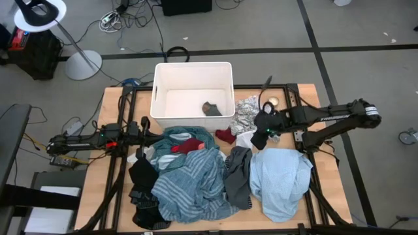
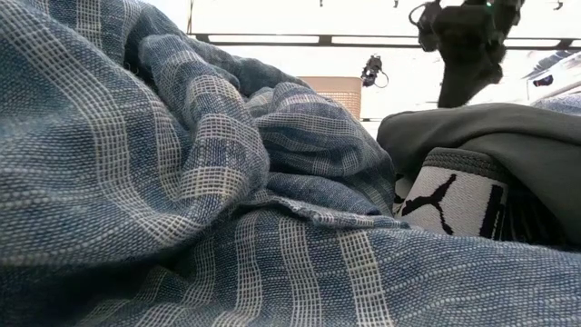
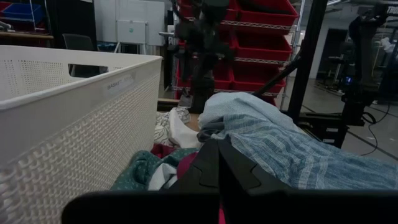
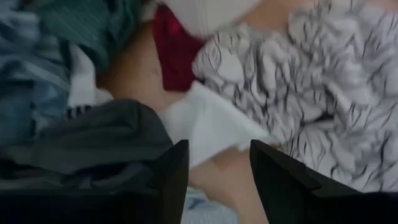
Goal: Sort clothes
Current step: Put the blue patterned shirt into the white laundry bin
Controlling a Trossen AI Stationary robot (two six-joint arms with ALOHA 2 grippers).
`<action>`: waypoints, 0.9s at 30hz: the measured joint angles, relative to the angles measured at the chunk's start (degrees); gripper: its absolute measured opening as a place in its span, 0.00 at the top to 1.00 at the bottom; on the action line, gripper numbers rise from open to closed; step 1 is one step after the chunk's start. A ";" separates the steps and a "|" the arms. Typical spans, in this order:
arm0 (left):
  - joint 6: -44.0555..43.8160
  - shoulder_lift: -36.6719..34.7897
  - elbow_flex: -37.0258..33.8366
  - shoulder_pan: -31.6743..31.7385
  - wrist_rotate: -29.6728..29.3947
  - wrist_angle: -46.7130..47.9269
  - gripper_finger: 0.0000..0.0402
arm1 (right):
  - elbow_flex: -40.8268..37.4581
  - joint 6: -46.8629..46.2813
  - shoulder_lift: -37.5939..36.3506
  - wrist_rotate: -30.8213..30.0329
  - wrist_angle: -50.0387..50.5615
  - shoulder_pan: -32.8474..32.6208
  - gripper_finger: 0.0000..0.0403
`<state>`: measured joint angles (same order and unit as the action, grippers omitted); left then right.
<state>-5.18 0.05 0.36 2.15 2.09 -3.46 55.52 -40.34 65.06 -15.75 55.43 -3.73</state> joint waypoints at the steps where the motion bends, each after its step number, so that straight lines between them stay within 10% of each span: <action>1: -0.01 0.00 0.01 -0.02 0.00 0.00 1.00 | -0.81 -1.22 0.00 -0.02 0.06 -0.44 0.55; 27: 0.01 0.00 0.00 -0.02 0.00 0.00 1.00 | -3.11 -16.65 0.01 15.26 11.89 -19.55 0.42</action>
<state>-5.17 0.05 0.36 2.13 2.09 -3.46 52.42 -56.99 65.07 -0.49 67.31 -23.28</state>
